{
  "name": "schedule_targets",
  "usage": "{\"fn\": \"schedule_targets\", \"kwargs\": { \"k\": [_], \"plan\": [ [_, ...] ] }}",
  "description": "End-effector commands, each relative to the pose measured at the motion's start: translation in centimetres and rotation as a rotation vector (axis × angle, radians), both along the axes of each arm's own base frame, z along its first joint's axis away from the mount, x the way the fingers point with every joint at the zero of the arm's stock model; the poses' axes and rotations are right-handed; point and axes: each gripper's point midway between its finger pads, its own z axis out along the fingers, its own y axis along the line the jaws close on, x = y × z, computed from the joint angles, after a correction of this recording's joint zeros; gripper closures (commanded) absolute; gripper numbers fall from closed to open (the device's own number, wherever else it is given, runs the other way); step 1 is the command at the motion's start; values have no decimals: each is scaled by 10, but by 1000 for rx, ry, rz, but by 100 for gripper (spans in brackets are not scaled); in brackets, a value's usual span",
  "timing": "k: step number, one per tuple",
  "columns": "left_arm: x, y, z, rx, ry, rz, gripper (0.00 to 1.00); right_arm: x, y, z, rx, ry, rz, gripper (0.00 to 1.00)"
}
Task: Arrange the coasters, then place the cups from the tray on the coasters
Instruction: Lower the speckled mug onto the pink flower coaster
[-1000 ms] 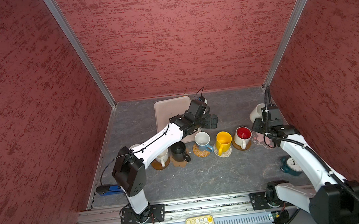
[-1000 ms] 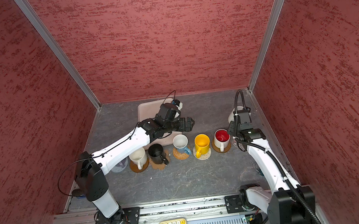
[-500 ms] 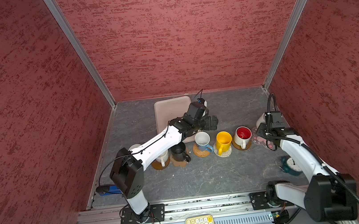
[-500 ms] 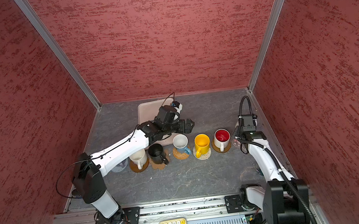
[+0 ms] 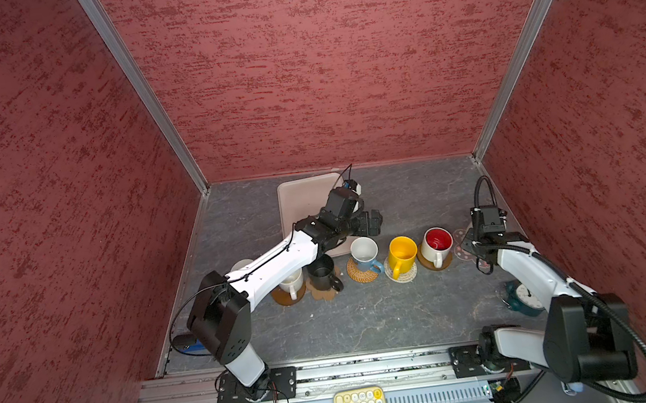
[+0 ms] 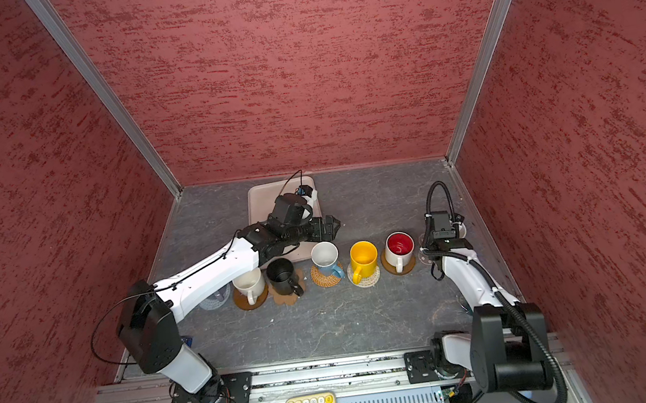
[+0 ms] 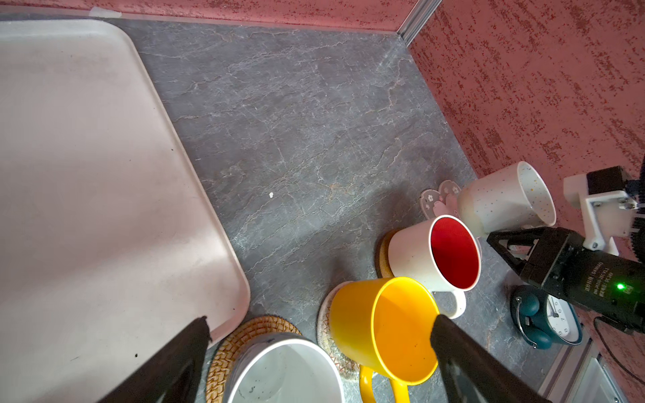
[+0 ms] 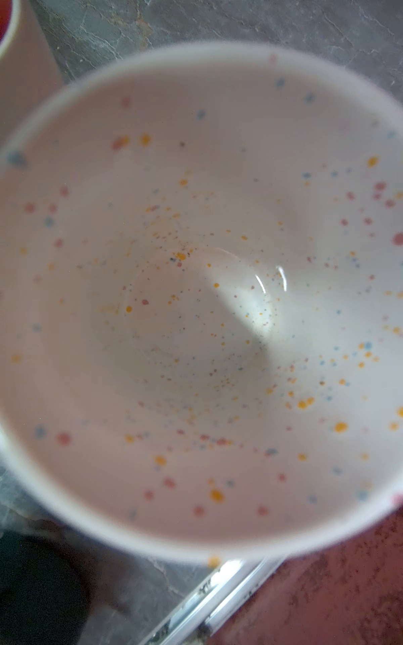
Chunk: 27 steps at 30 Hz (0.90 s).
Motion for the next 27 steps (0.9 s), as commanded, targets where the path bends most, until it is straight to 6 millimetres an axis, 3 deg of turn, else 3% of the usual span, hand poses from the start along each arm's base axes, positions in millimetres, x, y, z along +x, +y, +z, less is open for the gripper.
{"fn": "schedule_targets", "kwargs": {
  "k": [1,9,27],
  "plan": [
    [2,2,17,-42,-34,2,0,22,-9,16,-27,-119,-42,100],
    [5,4,13,-42,-24,4,0,21,-6,-4,-15,-82,-31,100],
    [7,6,9,-40,-15,11,0,26,-6,-12,-3,-69,-17,100]
  ]
}}
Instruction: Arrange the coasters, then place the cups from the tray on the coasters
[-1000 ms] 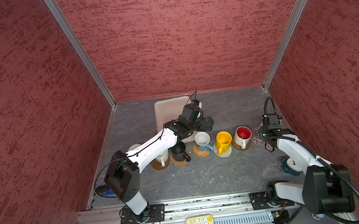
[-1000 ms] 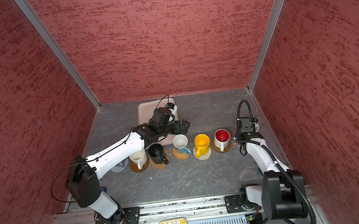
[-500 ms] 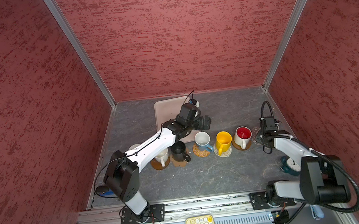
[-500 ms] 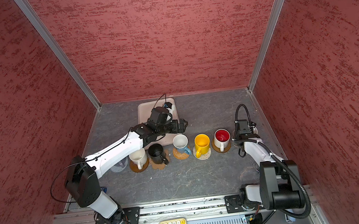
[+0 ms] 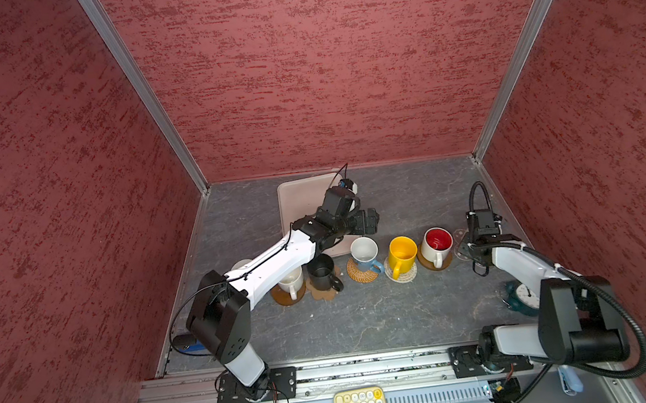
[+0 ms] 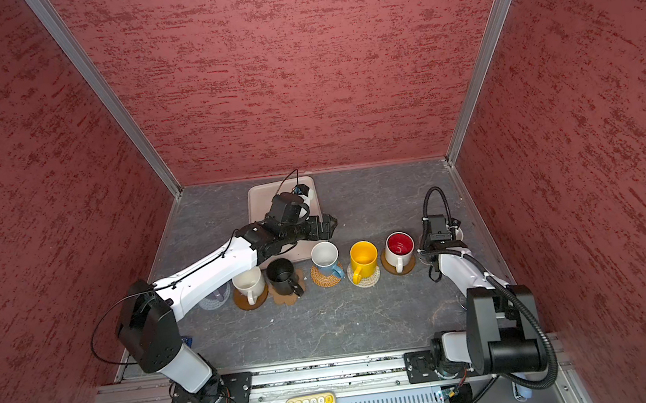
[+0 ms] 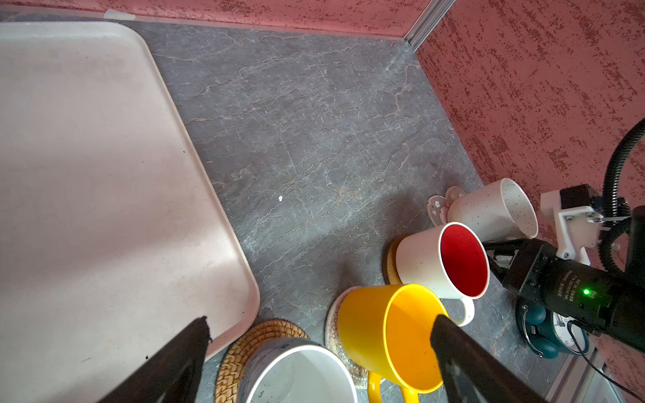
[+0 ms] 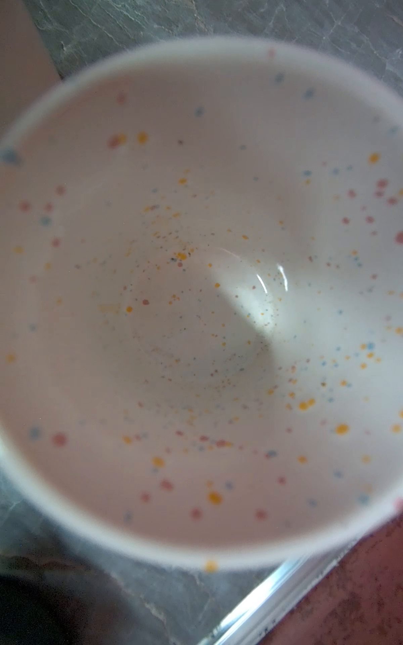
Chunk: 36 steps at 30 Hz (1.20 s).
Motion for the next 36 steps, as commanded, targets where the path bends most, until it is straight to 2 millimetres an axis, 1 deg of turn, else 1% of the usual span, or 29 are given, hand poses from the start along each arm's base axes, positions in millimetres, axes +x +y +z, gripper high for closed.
{"fn": "schedule_targets", "kwargs": {
  "k": [1,3,5,8,9,13,18,23,30,36],
  "plan": [
    [0,-1,11,-35,-16,-6,0,24,-5,15,-6,-103,-9,100],
    [0,0,12,-34,-15,-5,0,25,-5,15,-5,-102,-8,100],
    [-1,0,12,-35,-16,-5,0,24,-5,14,-4,-100,-6,96],
    [-1,0,15,-39,-20,-4,0,25,-5,16,-4,-106,-5,88],
    [-1,0,15,-39,-21,-5,0,24,-5,15,-2,-106,-5,84],
    [-2,1,17,-41,-18,-2,0,24,-4,16,4,-110,1,77],
    [-3,4,19,-39,-21,6,0,25,0,18,23,-116,19,63],
    [-4,6,21,-38,-21,9,0,23,4,21,40,-129,31,56],
    [-5,16,31,-28,-40,30,0,19,8,35,58,-174,38,44],
    [-8,34,48,-14,-72,63,0,15,11,60,48,-255,63,33]
  ]
}}
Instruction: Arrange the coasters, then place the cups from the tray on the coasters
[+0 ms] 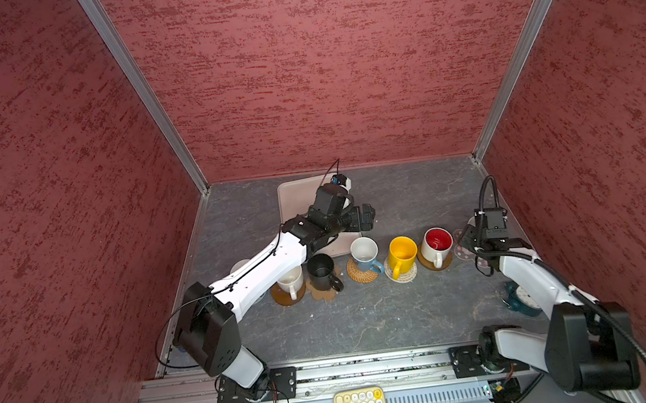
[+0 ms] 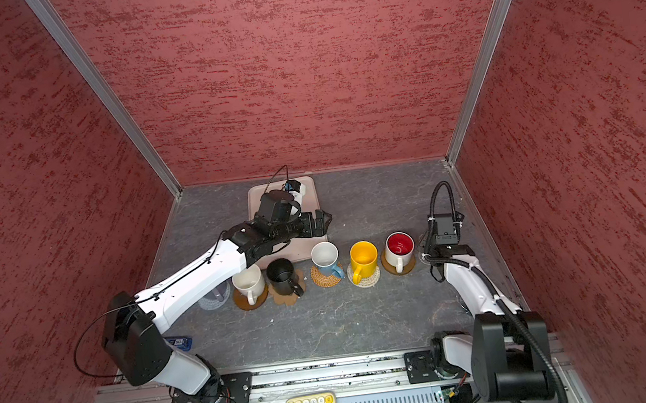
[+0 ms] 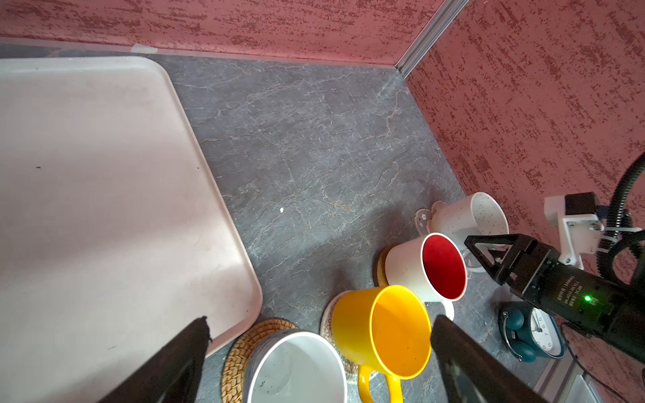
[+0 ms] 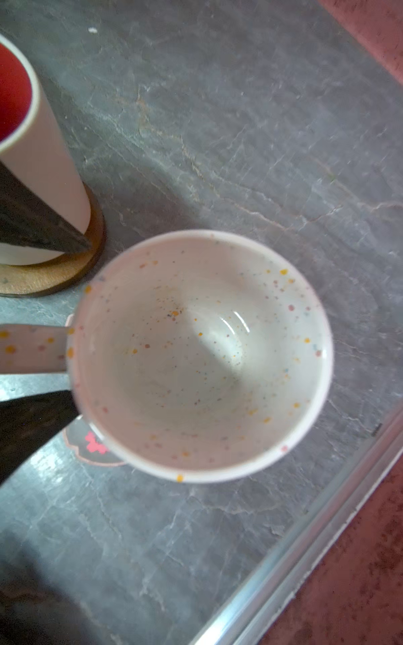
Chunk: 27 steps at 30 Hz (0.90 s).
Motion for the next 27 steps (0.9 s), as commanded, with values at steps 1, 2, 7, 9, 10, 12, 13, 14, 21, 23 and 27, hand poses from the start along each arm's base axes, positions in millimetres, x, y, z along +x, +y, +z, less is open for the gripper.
{"fn": "schedule_targets", "kwargs": {
  "k": [1,2,7,9,10,12,13,14,21,23,27],
  "plan": [
    [-3,19,15,23,-33,34,0,2,3,18,4,-72,28,31],
    [-5,23,20,28,-42,41,0,1,5,24,4,-90,40,30],
    [-13,56,37,74,-85,100,0,4,18,59,-4,-237,141,19],
    [-14,74,40,98,-100,140,0,4,23,72,-2,-301,162,15],
    [-14,85,41,107,-104,163,0,4,25,78,1,-331,171,14],
    [-17,106,45,122,-118,210,0,6,28,91,7,-379,191,13],
    [-18,118,47,130,-125,235,0,7,30,97,12,-397,201,12],
    [-18,132,50,139,-140,267,0,9,33,102,18,-411,212,12],
    [-20,197,61,221,-299,380,0,25,45,146,59,-598,266,7],
    [-16,209,59,206,-320,391,0,34,50,152,78,-638,288,3],
    [-2,239,31,192,-305,424,0,57,51,151,79,-652,313,1]
  ]
}}
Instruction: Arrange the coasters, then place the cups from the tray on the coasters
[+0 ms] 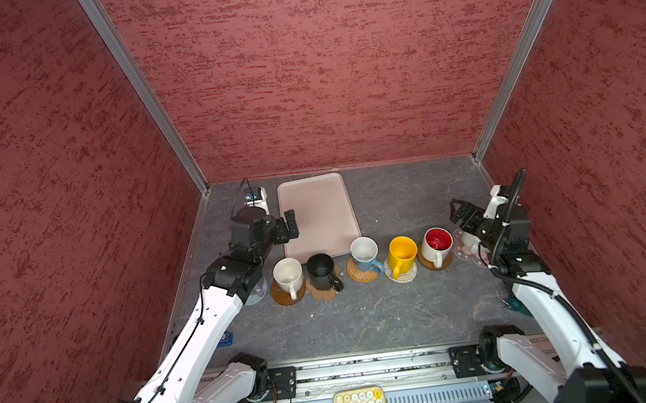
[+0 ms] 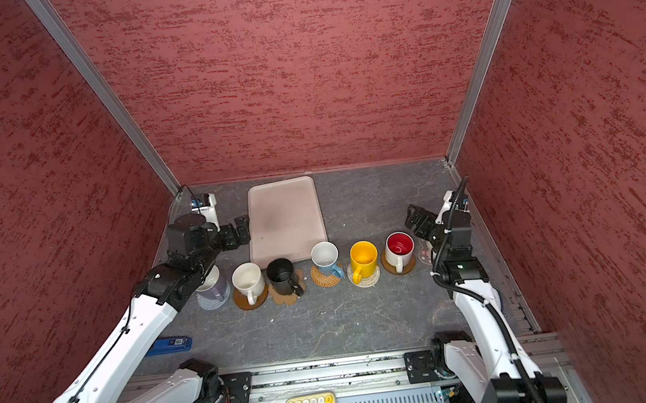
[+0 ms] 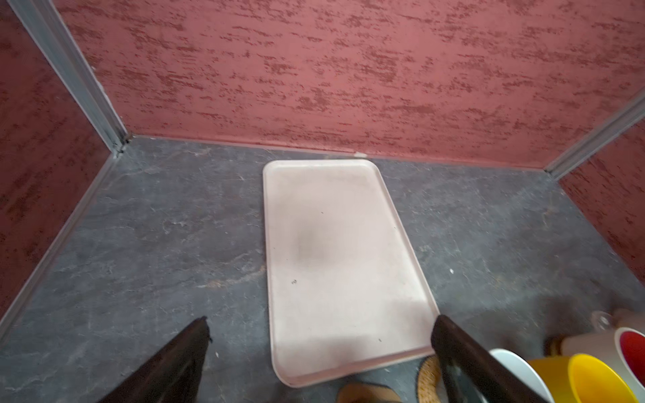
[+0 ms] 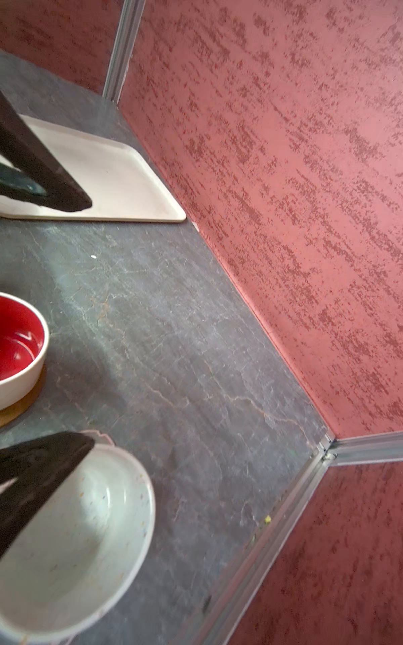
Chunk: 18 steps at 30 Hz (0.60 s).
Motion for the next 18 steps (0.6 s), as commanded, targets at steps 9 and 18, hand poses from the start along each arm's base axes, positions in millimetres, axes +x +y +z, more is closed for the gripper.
{"fn": "schedule_targets", "kwargs": {
  "k": [9,18],
  "plan": [
    [59,57,-51,-9,39,106,0,63,-3,11,-130,-182,47,1],
    [101,88,-99,54,65,140,0,82,-24,-20,-307,-173,-20,1]
  ]
}}
